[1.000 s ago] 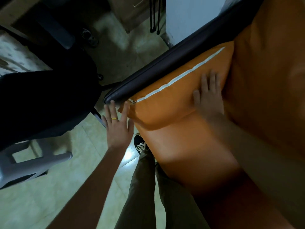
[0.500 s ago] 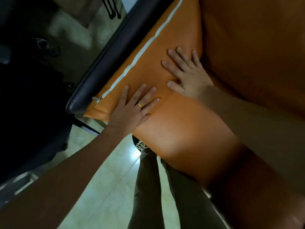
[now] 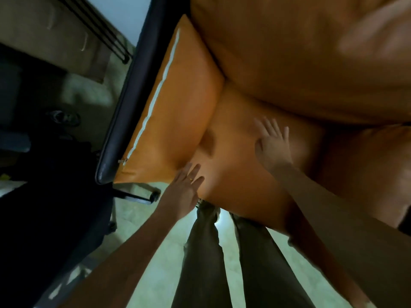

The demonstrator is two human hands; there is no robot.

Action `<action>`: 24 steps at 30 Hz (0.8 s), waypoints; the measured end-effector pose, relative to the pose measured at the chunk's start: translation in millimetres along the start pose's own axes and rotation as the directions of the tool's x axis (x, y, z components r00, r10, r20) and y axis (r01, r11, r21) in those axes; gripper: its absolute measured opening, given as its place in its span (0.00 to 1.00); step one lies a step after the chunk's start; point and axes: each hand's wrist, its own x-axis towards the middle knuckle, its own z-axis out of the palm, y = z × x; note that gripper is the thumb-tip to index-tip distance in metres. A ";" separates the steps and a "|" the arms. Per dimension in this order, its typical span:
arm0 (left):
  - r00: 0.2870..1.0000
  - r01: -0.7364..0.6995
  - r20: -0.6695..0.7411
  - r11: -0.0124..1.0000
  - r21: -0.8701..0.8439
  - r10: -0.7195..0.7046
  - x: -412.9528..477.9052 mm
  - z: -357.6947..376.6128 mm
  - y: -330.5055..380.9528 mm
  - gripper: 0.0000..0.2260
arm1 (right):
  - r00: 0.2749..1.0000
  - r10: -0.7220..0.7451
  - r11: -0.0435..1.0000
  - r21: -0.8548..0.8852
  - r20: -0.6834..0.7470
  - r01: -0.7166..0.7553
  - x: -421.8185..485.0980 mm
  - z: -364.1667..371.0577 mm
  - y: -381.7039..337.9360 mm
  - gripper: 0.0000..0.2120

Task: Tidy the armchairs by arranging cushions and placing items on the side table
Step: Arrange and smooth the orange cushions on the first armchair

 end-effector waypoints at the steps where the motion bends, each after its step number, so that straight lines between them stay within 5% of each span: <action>1: 1.000 -0.006 0.002 1.000 -0.020 0.006 7.5 -6.5 9.9 0.23 | 0.999 0.029 0.999 0.034 -0.031 -0.028 -14.1 -4.7 11.1 0.30; 7: 0.976 -0.172 0.099 0.963 -0.209 0.195 75.1 -56.2 92.4 0.24 | 0.972 0.228 0.898 0.399 -0.064 -0.184 -83.1 -27.5 67.2 0.32; 11: 0.905 -0.375 0.094 0.883 -0.283 0.415 124.5 -85.4 158.8 0.22 | 0.900 0.375 0.824 0.524 -0.221 -0.215 -124.5 -43.5 94.1 0.30; 19: 0.691 -0.719 0.004 0.688 -0.104 0.723 181.1 -121.6 265.6 0.23 | 0.555 0.673 0.710 0.639 -0.490 -0.297 -190.6 -42.4 122.3 0.27; 22: 0.609 -0.793 -0.011 0.608 -0.011 0.793 197.4 -128.6 300.7 0.23 | 0.413 0.797 0.590 0.715 -0.441 -0.375 -210.3 -27.6 135.4 0.27; 24: 0.545 -0.837 0.000 0.544 0.053 0.839 204.8 -130.4 329.5 0.23 | 0.385 0.831 0.543 0.734 -0.402 -0.407 -222.0 -10.3 144.8 0.27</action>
